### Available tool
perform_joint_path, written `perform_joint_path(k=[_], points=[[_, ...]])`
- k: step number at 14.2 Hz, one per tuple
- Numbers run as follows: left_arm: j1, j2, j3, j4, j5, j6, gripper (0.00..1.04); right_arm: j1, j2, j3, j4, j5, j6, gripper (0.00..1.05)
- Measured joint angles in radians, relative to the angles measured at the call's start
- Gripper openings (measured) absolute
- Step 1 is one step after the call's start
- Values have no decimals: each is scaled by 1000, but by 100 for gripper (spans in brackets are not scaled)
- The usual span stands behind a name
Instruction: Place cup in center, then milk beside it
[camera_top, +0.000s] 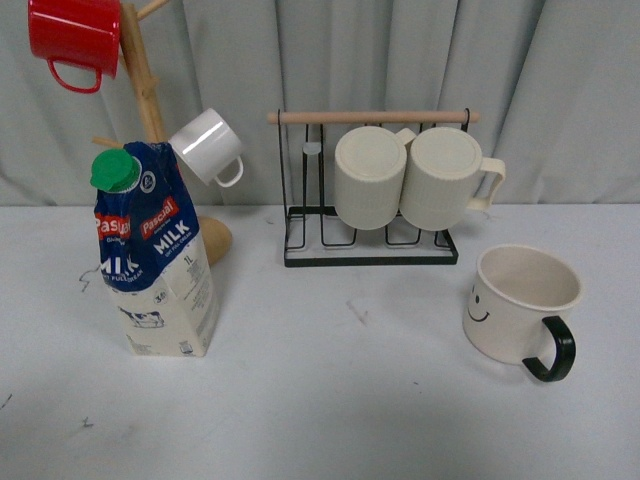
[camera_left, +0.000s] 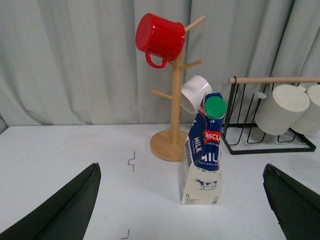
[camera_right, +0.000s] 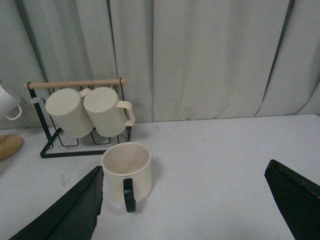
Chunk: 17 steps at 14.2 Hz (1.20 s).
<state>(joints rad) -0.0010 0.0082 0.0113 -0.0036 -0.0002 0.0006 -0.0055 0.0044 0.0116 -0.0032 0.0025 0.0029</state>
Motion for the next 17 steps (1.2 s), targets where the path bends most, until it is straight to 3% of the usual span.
perform_joint_path(k=[9, 10, 12, 13, 17], points=[[0, 0, 0, 0, 0, 0, 98, -1, 3, 3, -22, -5, 6, 98], [0, 0, 0, 0, -1, 0, 98, -38, 105, 65, -165, -80, 45, 98], [0, 0, 0, 0, 0, 0, 98, -202, 451, 218, -48, -224, 72, 98], [0, 0, 0, 0, 0, 0, 98, -232, 570, 292, 15, -274, 60, 98], [0, 0, 0, 0, 0, 0, 98, -218, 1036, 526, 21, -307, 62, 98]])
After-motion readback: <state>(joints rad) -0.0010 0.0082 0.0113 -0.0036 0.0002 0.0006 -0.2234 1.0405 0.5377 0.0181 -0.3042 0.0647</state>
